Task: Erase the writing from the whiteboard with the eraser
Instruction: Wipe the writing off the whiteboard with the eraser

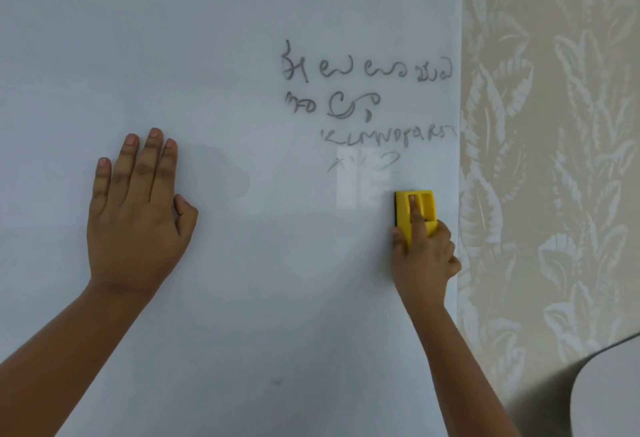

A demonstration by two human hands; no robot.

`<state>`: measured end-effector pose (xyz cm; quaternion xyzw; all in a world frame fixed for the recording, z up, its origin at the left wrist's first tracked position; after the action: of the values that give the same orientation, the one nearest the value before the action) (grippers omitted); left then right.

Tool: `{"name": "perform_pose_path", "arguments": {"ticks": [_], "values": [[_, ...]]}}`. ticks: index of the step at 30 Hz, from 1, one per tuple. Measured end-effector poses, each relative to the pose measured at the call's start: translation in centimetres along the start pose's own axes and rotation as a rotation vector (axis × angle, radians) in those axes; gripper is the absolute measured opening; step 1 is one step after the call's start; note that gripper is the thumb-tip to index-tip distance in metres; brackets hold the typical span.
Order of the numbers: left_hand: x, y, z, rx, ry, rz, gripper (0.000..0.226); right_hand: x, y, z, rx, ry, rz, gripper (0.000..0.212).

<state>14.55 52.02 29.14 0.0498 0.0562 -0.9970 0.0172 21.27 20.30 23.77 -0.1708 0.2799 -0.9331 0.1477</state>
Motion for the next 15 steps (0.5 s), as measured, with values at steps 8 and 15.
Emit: {"name": "perform_pose_path", "arguments": {"ticks": [8, 15], "values": [[0.0, 0.0, 0.0, -0.007, 0.017, -0.004, 0.055, -0.6, 1.8, -0.9, -0.016, -0.021, 0.049, 0.055], [-0.1, -0.3, -0.1, -0.015, 0.003, 0.001, 0.055, -0.9, 1.6, 0.4, -0.056, -0.043, 0.106, 0.055]]}}
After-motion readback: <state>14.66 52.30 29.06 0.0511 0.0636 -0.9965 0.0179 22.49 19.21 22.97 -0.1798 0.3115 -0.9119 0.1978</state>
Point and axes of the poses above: each hand's wrist, its own z-axis towards the middle knuckle, its own x-axis out of the back of the hand, y = z × x, the point moved 2 cm from there along z, towards the middle knuckle, and after that the axes turned 3 degrees about y, right-handed, at the moved point
